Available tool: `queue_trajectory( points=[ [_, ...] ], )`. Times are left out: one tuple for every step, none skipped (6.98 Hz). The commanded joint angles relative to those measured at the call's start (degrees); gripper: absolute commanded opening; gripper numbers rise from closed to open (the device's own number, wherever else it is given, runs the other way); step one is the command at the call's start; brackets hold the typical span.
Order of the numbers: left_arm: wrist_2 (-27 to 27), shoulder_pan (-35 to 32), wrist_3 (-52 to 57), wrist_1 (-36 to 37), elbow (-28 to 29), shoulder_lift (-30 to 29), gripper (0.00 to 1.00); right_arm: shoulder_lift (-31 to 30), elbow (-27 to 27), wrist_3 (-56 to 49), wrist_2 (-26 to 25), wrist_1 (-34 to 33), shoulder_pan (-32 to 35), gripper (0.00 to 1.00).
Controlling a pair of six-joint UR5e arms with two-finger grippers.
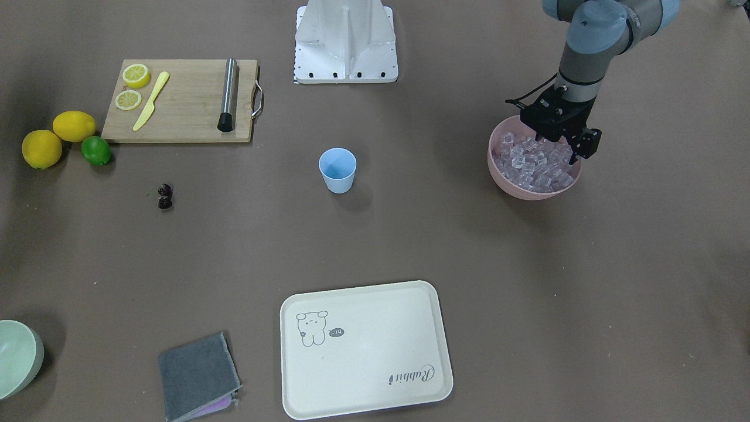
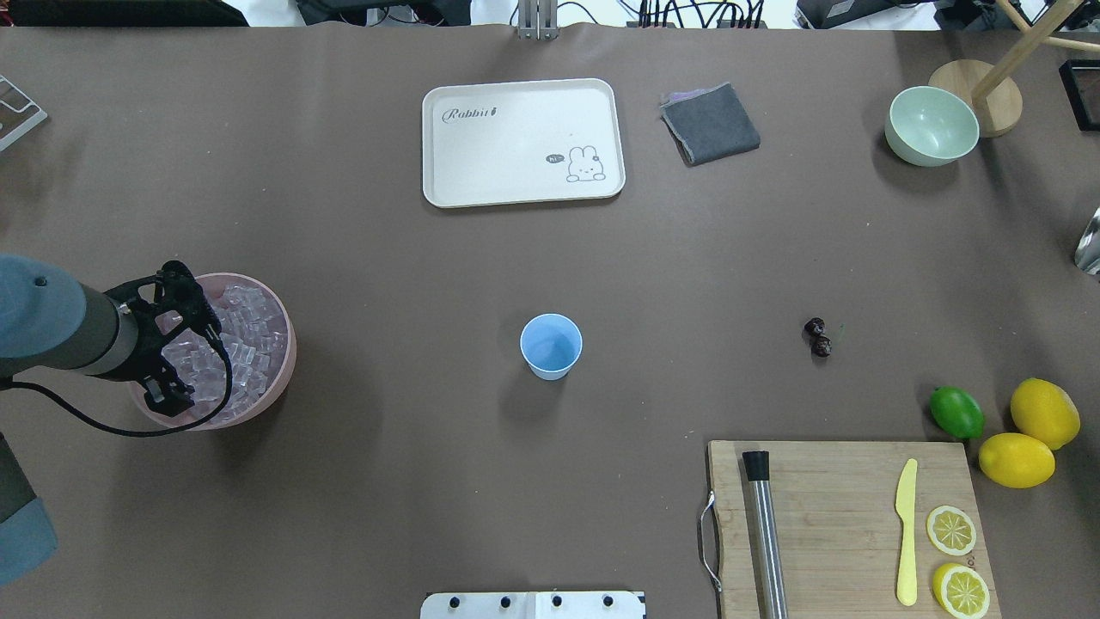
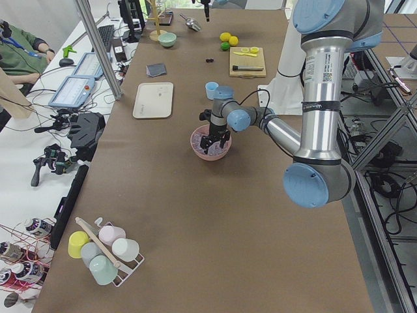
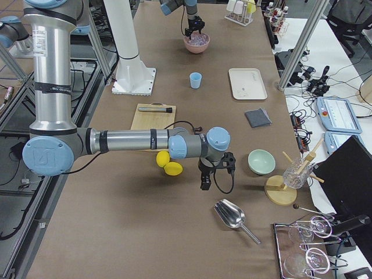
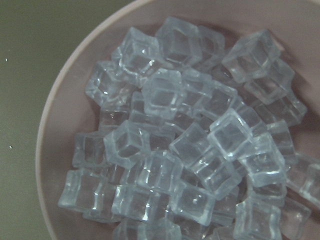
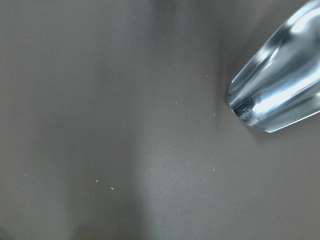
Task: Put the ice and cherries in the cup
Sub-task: 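Lower the left gripper into the ice and grasp an ice cube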
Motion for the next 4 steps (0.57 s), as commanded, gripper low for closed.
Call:
queue_trajectory(
  points=[
    [0.08,-0.12,0.51,0.0,0.93,-0.66,0.97,0.0,-0.03,0.0,0.0,-0.04,0.0,1.0],
    [0.08,-0.21,0.51,-0.09,1.29,-0.84,0.97,0.0,-0.03,0.0,-0.09,-0.04,0.0,1.0],
    [0.08,-0.12,0.51,-0.09,1.73,-0.93,0.97,0.0,-0.03,0.0,0.0,0.05,0.0,1.0],
    [0.34,-0.12,0.43,-0.18,2.51,-1.1,0.97,0.0,-0.03,0.0,0.0,-0.04,0.0,1.0]
  ],
)
